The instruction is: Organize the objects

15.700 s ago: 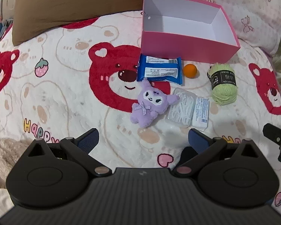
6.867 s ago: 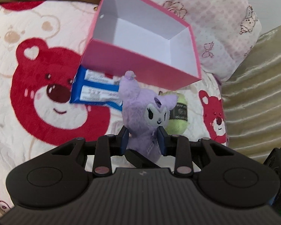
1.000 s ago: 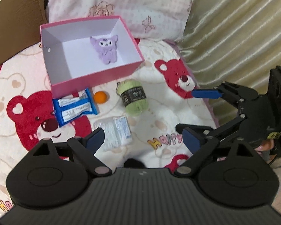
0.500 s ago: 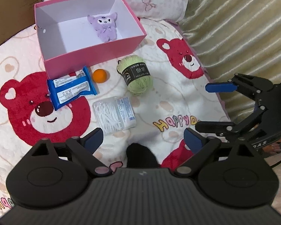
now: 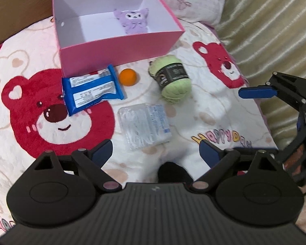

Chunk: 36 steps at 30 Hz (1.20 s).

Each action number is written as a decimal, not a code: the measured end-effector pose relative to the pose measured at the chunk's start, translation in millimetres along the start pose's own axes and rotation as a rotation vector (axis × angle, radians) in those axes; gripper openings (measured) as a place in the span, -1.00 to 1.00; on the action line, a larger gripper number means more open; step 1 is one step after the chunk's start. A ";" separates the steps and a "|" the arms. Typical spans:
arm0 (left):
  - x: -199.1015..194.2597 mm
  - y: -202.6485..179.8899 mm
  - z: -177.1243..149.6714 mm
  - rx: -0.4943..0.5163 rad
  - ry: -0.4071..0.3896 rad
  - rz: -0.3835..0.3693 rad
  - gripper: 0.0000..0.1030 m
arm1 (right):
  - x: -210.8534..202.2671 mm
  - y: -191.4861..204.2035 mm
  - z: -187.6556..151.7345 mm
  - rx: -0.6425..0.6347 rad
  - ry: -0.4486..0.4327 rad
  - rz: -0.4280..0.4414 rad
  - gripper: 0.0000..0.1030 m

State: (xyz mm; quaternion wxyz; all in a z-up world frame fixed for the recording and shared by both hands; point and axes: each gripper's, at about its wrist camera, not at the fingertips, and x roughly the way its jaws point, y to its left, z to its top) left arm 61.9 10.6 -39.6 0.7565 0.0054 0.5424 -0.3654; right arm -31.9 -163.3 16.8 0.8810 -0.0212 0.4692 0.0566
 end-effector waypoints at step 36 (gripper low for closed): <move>103.4 72.6 -72.6 -0.458 -0.155 -0.117 -0.05 | 160.5 46.2 -15.8 -0.586 0.124 -0.035 0.76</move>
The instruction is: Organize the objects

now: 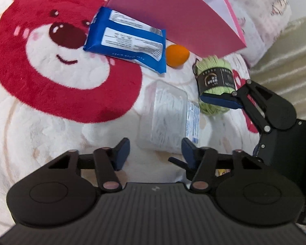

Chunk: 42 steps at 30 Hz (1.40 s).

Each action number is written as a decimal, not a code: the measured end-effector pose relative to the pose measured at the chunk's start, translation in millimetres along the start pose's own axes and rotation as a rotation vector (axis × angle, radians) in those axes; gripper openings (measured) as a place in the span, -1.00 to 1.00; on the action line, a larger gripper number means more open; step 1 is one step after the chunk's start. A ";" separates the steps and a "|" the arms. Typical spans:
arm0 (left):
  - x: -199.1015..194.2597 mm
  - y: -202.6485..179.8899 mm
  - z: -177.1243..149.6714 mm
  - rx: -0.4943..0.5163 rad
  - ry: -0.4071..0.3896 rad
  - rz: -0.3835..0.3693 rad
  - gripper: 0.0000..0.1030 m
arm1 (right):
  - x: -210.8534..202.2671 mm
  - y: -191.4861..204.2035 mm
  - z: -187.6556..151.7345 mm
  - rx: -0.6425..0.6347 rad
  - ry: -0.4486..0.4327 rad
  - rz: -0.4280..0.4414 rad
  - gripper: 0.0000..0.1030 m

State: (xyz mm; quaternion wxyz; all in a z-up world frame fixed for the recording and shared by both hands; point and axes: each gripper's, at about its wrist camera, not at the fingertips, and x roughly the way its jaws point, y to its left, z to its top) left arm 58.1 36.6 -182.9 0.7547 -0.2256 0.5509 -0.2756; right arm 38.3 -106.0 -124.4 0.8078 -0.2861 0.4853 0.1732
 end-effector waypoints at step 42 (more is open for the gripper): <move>-0.4 26.7 18.9 -0.099 -0.161 0.033 -0.28 | 31.6 -34.3 -4.3 0.682 -0.112 0.096 0.89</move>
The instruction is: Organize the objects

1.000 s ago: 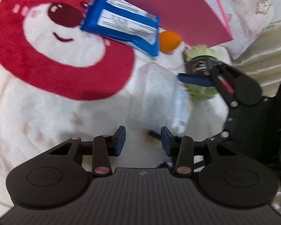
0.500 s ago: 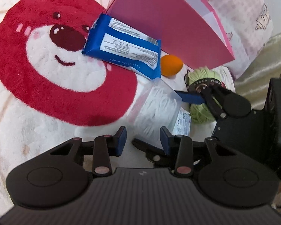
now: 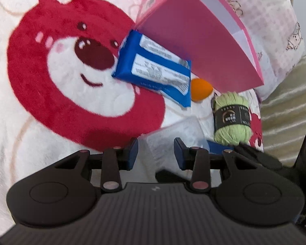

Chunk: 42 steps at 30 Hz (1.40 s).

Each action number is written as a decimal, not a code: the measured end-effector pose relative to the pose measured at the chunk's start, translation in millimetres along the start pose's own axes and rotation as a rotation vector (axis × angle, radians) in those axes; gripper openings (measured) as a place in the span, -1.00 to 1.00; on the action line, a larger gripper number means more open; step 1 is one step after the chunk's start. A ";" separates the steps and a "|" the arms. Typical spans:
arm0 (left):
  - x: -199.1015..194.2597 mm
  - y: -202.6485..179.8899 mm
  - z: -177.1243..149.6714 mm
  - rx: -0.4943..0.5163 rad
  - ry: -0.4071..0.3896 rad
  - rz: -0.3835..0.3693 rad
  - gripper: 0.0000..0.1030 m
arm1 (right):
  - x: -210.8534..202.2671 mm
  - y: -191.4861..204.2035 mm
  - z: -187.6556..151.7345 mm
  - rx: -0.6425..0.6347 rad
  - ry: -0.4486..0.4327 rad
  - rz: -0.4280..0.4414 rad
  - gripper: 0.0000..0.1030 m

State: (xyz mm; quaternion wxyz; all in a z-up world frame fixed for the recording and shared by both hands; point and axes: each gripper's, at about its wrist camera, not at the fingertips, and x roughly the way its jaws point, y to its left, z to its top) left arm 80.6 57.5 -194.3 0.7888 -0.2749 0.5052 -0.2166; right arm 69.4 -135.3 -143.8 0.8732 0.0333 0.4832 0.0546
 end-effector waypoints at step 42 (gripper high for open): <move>-13.5 -55.1 -17.2 0.235 -0.063 0.016 -0.21 | -10.3 26.1 -19.2 -0.015 -0.113 -0.207 0.82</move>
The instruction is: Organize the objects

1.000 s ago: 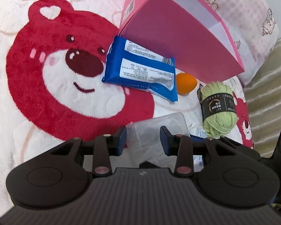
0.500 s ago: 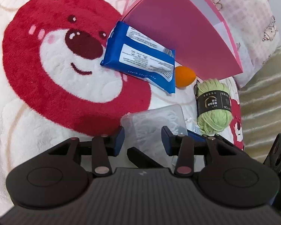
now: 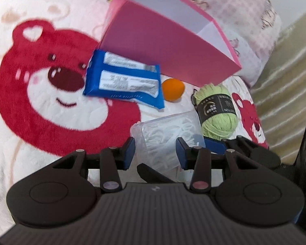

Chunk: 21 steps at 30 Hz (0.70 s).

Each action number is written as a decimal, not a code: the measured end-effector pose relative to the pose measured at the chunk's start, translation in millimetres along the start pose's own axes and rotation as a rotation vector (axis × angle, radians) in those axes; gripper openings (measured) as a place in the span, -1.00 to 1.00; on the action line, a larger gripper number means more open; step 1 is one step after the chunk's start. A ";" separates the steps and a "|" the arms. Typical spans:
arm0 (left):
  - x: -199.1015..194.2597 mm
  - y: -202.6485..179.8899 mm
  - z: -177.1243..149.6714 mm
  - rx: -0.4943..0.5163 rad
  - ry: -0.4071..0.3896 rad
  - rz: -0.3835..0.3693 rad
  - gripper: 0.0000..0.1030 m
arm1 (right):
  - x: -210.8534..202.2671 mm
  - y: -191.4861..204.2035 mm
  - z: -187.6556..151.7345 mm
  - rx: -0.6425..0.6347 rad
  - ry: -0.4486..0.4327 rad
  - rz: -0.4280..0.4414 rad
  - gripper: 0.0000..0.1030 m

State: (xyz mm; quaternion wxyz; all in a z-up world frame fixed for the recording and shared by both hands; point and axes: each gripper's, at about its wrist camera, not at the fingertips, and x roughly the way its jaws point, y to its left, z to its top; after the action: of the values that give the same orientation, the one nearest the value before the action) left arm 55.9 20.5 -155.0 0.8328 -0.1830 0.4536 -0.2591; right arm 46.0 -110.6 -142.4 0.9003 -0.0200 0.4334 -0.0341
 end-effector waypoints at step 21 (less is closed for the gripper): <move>-33.3 -45.5 7.9 -0.072 0.125 -0.089 -0.21 | -66.4 -18.2 -11.2 0.007 -0.017 -0.001 0.82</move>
State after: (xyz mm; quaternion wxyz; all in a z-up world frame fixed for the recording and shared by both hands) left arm 35.5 4.7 -104.4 0.7834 -0.2164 0.5050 -0.2904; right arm -4.8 -123.6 -96.5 0.9040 -0.0176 0.4256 -0.0359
